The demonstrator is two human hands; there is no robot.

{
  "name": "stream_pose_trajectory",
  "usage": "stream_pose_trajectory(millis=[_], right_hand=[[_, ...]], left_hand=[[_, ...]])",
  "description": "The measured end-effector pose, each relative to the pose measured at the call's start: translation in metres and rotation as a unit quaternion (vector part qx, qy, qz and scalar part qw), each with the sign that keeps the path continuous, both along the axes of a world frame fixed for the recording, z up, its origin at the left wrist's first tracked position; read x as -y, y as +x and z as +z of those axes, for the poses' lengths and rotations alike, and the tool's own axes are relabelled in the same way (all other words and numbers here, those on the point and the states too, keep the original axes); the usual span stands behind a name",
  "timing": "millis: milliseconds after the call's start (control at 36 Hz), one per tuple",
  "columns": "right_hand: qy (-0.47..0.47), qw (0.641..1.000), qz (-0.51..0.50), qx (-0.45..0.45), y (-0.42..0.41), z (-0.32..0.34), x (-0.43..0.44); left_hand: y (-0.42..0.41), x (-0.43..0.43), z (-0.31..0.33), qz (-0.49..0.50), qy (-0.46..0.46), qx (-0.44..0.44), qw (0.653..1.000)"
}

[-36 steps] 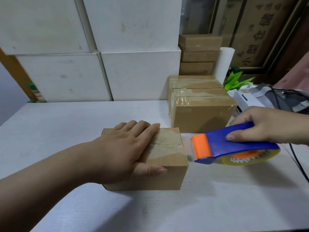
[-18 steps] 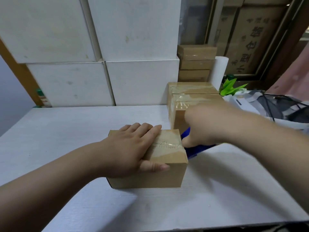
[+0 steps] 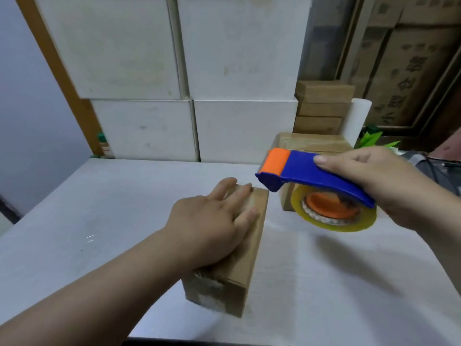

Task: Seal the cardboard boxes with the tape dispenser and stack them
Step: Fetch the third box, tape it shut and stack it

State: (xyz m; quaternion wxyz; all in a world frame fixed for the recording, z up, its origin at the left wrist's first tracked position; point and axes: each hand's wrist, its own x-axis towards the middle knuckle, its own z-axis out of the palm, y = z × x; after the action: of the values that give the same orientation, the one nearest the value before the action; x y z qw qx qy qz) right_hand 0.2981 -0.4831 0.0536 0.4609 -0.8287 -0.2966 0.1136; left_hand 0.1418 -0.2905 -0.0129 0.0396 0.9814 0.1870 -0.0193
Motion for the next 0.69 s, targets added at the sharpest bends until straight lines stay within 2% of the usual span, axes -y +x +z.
stream_pose_trajectory(millis=[111, 194, 222, 278, 333, 389, 444, 556, 694], right_hand=[[0.094, 0.988, 0.017, -0.124, -0.005, -0.007, 0.005], [0.114, 0.981, 0.032, -0.155, -0.011, -0.009, 0.007], [0.121, 0.980, 0.035, -0.157, -0.011, -0.010, 0.008], [0.134, 0.977, 0.032, -0.163, -0.012, -0.013, 0.011], [0.143, 0.972, 0.028, -0.183, -0.015, -0.014, 0.017], [0.152, 0.967, 0.026, -0.201, -0.016, -0.017, 0.022], [0.163, 0.961, 0.023, -0.222, -0.016, -0.020, 0.023], [0.167, 0.953, 0.050, -0.250, -0.021, -0.020, 0.018], [0.164, 0.950, 0.074, -0.255, -0.025, -0.022, 0.012]], left_hand=[[0.012, -0.001, -0.010, 0.034, -0.002, 0.072, 0.997], [0.013, -0.004, -0.011, 0.031, 0.022, 0.184, 0.982], [0.008, -0.007, -0.009, 0.008, 0.002, 0.231, 0.973], [-0.010, -0.014, -0.006, -0.065, -0.117, 0.282, 0.950], [-0.033, -0.020, -0.012, -0.149, -0.189, 0.241, 0.940], [-0.048, -0.023, -0.027, -0.209, -0.166, 0.188, 0.945], [-0.052, -0.024, -0.042, -0.241, -0.107, 0.194, 0.945], [-0.045, -0.020, -0.051, -0.262, -0.040, 0.228, 0.937], [-0.048, -0.005, -0.051, -0.207, -0.032, 0.212, 0.954]])
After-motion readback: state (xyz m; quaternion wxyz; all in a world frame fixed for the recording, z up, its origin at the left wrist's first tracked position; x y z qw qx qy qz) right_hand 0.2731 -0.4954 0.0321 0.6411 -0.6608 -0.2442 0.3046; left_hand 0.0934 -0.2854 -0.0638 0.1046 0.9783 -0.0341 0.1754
